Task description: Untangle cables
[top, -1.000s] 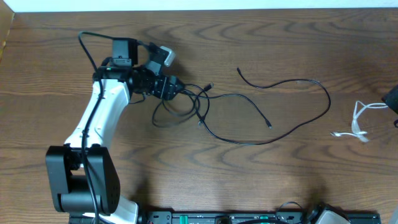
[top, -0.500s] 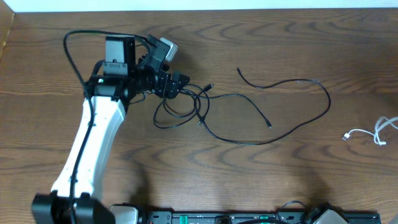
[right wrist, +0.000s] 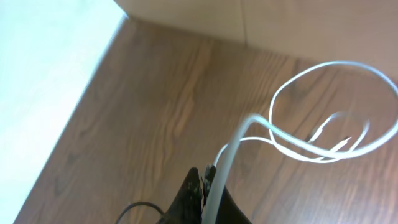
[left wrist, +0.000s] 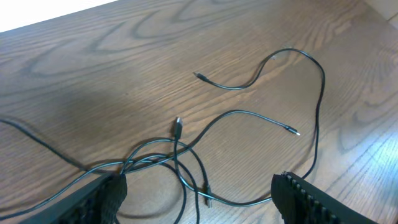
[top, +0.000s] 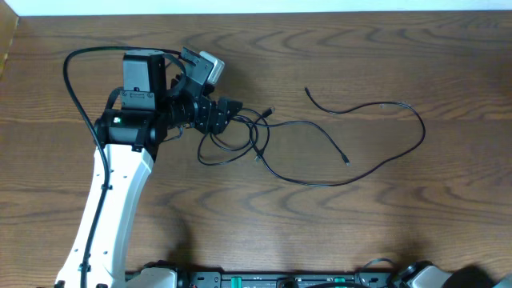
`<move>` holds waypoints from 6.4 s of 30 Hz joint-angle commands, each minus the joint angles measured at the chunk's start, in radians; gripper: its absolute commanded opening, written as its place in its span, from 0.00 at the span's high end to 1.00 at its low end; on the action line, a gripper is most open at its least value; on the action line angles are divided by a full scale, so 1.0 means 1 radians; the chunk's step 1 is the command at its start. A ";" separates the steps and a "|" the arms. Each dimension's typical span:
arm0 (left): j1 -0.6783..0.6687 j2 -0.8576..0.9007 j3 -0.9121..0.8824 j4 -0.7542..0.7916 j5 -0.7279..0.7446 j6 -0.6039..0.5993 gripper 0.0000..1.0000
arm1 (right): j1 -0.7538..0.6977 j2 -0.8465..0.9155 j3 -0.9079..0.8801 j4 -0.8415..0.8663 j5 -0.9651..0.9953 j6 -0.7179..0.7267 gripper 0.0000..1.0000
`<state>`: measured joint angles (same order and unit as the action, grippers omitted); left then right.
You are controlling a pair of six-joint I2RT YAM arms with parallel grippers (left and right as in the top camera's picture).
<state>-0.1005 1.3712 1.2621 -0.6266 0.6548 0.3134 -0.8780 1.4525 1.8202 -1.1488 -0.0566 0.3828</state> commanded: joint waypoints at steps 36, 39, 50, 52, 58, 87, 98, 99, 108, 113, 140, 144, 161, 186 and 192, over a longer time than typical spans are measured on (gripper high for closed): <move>-0.069 -0.014 -0.003 0.010 0.019 -0.056 0.20 | -0.274 0.371 0.102 -0.104 -0.144 0.130 0.66; -0.069 -0.014 -0.003 0.010 0.019 -0.056 0.20 | -0.274 0.371 0.102 -0.106 -0.144 0.129 0.55; -0.069 -0.014 -0.003 0.010 0.018 -0.053 0.20 | -0.243 0.371 0.103 -0.082 -0.272 0.049 0.25; -0.069 -0.014 -0.003 0.010 0.018 -0.051 0.19 | -0.222 0.369 0.103 -0.085 -0.259 0.037 0.25; -0.069 -0.014 -0.003 0.010 0.007 -0.042 0.09 | -0.111 0.319 0.102 -0.064 -0.148 0.002 0.27; -0.068 -0.014 -0.003 0.067 -0.511 -0.279 0.07 | 0.827 -0.151 -0.606 0.395 -0.137 -0.315 0.11; -0.051 -0.014 -0.004 0.033 -0.701 -0.380 0.07 | 1.255 0.140 -0.606 0.557 -0.219 -0.325 0.13; -0.037 -0.014 -0.004 0.032 -0.701 -0.381 0.07 | 1.281 0.166 -0.606 0.577 -0.219 -0.303 0.13; 0.165 -0.014 -0.004 0.004 -0.616 -0.469 0.04 | 1.428 0.315 -0.605 0.622 -0.227 -0.275 0.30; 0.200 -0.014 -0.004 -0.018 -0.606 -0.468 0.03 | 1.471 0.359 -0.605 0.625 -0.225 -0.262 0.31; 0.200 -0.014 -0.004 -0.017 -0.512 -0.468 0.02 | 1.554 0.460 -0.606 0.482 -0.204 -0.380 0.30; 0.200 -0.014 -0.004 -0.017 -0.508 -0.468 0.02 | 1.554 0.466 -0.606 0.473 -0.204 -0.394 0.30; 0.200 -0.014 -0.004 -0.021 -0.505 -0.460 0.02 | 1.555 0.557 -0.606 0.563 -0.213 -0.433 0.28; 0.200 -0.014 -0.004 -0.040 -0.458 -0.460 0.01 | 1.598 0.645 -0.606 0.576 -0.138 -0.608 0.23; 0.200 -0.014 -0.004 -0.046 -0.452 -0.461 0.01 | 1.598 0.671 -0.606 0.562 -0.014 -0.608 0.22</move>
<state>0.0963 1.3708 1.2621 -0.6682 0.1860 -0.1535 0.7250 2.0079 1.2716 -0.5556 -0.2050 -0.2241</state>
